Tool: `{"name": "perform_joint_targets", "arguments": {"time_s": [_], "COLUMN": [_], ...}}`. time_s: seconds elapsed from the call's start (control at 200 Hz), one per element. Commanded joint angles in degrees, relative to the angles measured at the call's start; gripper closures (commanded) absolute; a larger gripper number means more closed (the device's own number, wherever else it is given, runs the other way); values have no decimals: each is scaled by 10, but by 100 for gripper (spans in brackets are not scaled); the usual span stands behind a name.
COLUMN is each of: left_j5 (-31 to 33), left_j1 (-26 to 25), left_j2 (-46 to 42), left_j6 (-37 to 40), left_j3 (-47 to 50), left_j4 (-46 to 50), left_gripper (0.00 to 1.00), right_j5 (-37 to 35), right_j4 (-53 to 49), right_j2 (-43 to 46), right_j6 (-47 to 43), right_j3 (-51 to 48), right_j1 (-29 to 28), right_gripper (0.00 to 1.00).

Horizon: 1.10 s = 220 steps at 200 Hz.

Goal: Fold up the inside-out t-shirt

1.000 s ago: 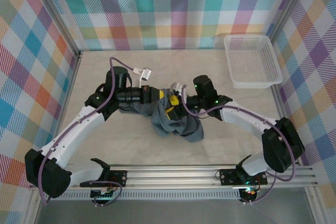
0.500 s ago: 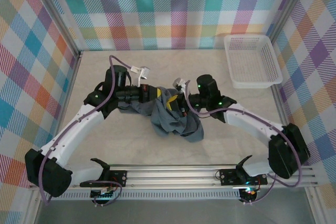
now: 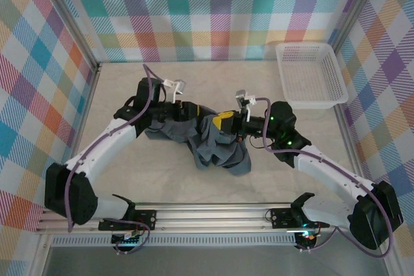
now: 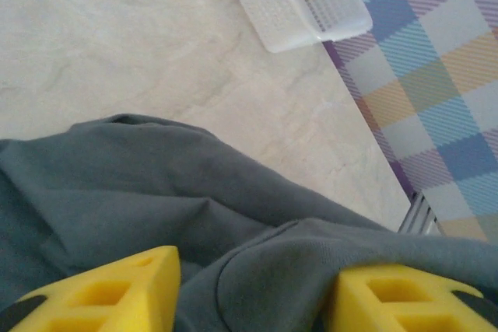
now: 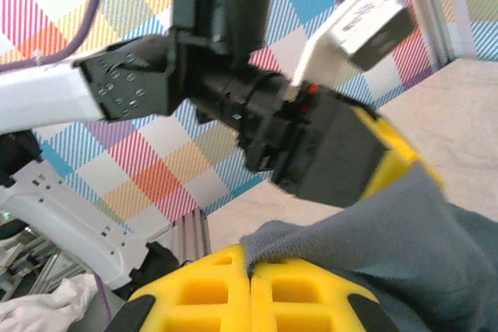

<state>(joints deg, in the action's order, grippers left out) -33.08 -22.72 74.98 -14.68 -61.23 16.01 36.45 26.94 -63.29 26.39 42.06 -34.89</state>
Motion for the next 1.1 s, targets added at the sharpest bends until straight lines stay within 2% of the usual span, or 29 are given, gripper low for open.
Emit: {"name": "perform_joint_targets", "arguments": {"time_s": [0.0,0.07,0.14,0.18,0.245,0.36,0.535,0.6,0.735,0.8,0.825,0.855,0.885,0.93,0.99,1.055,1.095], "left_j5": [59,86,159,187,194,248,337,381,423,434,434,425,404,337,198,30,-62], "left_j1": [1,-9,-30,-50,-81,-128,-153,-155,-155,-154,-154,-152,-147,-134,-103,-65,-48], "left_j2": [-83,-122,-153,-163,-160,-105,-8,32,101,121,124,126,125,116,89,46,22], "left_j6": [-48,-106,-159,-175,-181,-170,-134,-116,-74,-58,-51,-43,-35,-27,-39,-110,-167], "left_j3": [38,67,79,81,80,41,-13,-36,-69,-80,-83,-86,-88,-89,-84,-56,-37], "left_j4": [46,51,81,90,79,104,111,127,145,155,157,157,156,149,122,48,-37], "left_gripper": [48,48,52,58,69,70,50,47,48,56,65,79,100,100,100,100,100], "right_j5": [-14,-15,-9,-2,8,23,39,42,35,25,22,19,17,13,10,13,30], "right_j4": [22,7,-7,-14,-24,-33,-48,-50,-57,-61,-60,-60,-61,-65,-67,-56,-36], "right_j2": [5,-2,-10,-16,-26,-39,-47,-47,-40,-31,-27,-23,-19,-16,-16,-24,-39], "right_j6": [7,3,2,1,2,8,15,18,20,24,26,32,42,63,98,138,155], "right_j3": [12,21,32,38,48,61,71,71,69,67,65,62,59,51,29,-12,-43], "right_j1": [6,7,7,7,7,7,7,7,7,8,11,16,24,44,85,134,164], "right_gripper": [100,100,100,100,100,100,100,100,100,100,100,100,100,100,100,100,100]}}
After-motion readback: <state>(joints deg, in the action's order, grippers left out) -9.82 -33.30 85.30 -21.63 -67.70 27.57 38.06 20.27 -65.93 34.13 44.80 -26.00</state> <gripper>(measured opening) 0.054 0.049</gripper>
